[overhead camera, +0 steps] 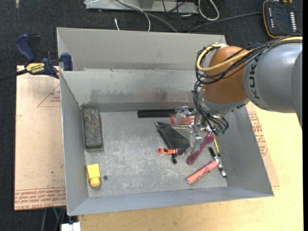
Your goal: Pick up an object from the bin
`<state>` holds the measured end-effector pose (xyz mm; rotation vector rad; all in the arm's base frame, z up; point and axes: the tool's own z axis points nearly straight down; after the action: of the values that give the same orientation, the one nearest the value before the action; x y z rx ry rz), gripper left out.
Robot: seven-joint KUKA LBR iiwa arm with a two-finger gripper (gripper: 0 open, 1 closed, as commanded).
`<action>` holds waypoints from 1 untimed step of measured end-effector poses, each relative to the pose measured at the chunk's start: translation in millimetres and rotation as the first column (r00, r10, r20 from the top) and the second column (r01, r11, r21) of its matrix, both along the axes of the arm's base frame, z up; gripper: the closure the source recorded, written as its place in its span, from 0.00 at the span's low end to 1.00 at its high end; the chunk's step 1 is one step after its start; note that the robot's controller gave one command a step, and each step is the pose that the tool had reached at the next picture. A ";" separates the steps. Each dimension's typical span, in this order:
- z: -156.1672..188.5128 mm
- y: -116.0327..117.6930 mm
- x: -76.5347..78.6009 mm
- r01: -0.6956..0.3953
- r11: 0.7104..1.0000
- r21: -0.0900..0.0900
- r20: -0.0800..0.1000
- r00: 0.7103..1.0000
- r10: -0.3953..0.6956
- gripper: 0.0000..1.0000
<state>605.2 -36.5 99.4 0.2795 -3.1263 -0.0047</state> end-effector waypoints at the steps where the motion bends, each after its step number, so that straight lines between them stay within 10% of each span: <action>1: -28.6 -9.2 23.4 0.276 0.961 0.001 0.026 0.961 -0.276 0.00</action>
Offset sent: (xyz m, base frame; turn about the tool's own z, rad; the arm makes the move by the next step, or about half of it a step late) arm -0.0182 0.0030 -0.0294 0.0666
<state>628.7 -45.7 70.8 -0.1598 -3.1605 0.0017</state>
